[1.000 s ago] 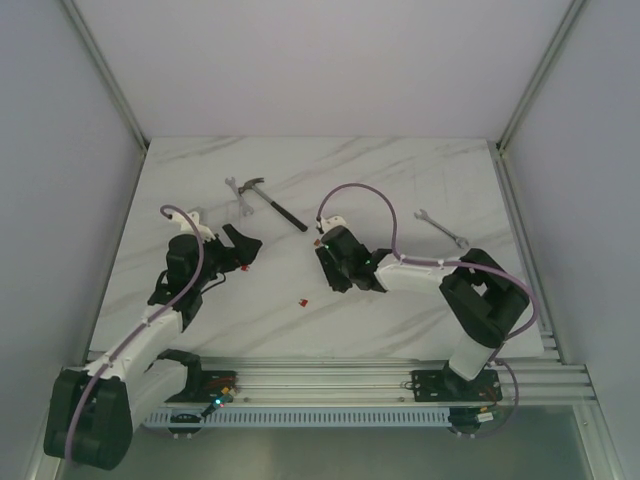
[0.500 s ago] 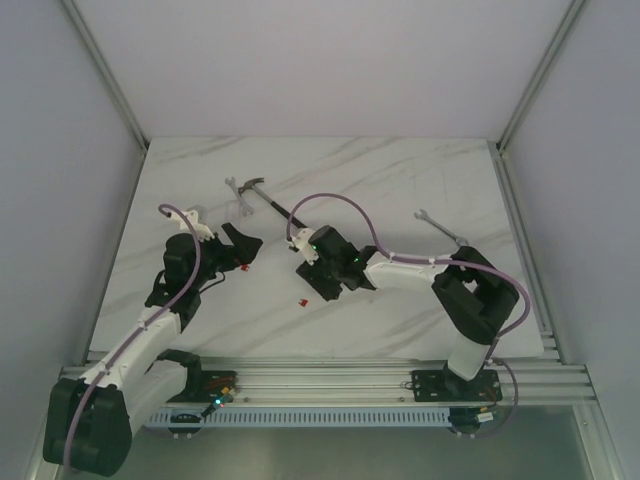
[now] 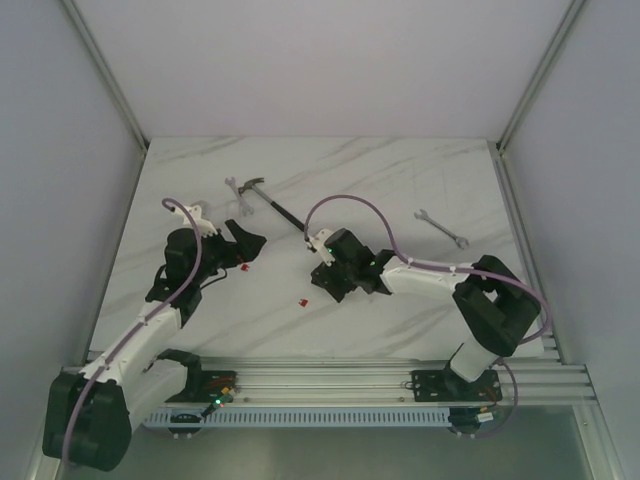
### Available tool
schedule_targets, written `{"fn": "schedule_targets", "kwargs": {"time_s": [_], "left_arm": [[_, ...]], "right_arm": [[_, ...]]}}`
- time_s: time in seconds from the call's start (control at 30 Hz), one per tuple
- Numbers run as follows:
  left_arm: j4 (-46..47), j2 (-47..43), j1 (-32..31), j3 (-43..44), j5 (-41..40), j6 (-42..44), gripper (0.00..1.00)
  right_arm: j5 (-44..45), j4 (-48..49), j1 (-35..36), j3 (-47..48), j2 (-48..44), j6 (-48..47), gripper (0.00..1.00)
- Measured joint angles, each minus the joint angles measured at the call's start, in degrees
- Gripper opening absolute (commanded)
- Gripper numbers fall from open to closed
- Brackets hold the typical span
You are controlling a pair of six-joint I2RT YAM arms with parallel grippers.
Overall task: Snap on the fuse box
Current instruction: Adjust the fuse box base at the center of the board.
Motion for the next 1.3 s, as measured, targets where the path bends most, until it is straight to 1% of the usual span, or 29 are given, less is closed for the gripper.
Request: {"fn": "schedule_targets", "kwargs": {"time_s": [0.23, 0.4, 0.57, 0.63, 0.67, 0.7, 0.8, 0.97, 1.17, 1.3], "left_arm": [[-0.09, 1.51, -1.88, 0.96, 0.83, 0.02, 1.00], [-0.31, 4.20, -5.09, 2.05, 1.03, 0.00, 1.00], [-0.31, 6.91, -9.01, 3.06, 0.94, -0.13, 1.00], [-0.31, 8.41, -10.80, 3.32, 0.59, -0.35, 1.00], [-0.28, 9.16, -11.56, 3.41, 0.50, -0.55, 1.00], [-0.28, 9.92, -12.44, 3.45, 0.26, -0.76, 1.00], [-0.28, 11.78, -14.53, 3.48, -0.55, -1.46, 1.00], [-0.28, 13.09, -16.57, 3.50, -1.86, -2.64, 1.00], [-0.26, 14.05, -17.42, 3.50, -2.64, -3.63, 1.00], [-0.24, 14.53, -17.59, 3.50, -2.89, -3.78, 1.00]], "right_arm": [[3.85, -0.20, -4.50, -0.61, -0.44, 1.73, 0.84], [3.23, -0.04, -6.60, -1.49, -1.84, 4.44, 0.84], [0.63, 0.11, -8.28, -3.02, -8.13, 9.33, 0.76], [-0.79, 0.90, -10.34, -3.02, -9.73, 12.17, 0.70], [-1.64, 1.46, -11.54, -3.04, -10.10, 13.66, 0.69], [-2.47, 2.08, -12.57, -3.08, -10.23, 15.06, 0.64], [-4.66, 3.91, -14.64, -3.65, -10.10, 19.21, 0.57], [-8.37, 7.52, -15.69, -4.33, -8.07, 23.89, 0.51], [-11.52, 10.29, -15.91, -4.37, -3.21, 26.43, 0.46], [-13.79, 11.85, -16.04, -4.37, -2.36, 27.04, 0.42]]}}
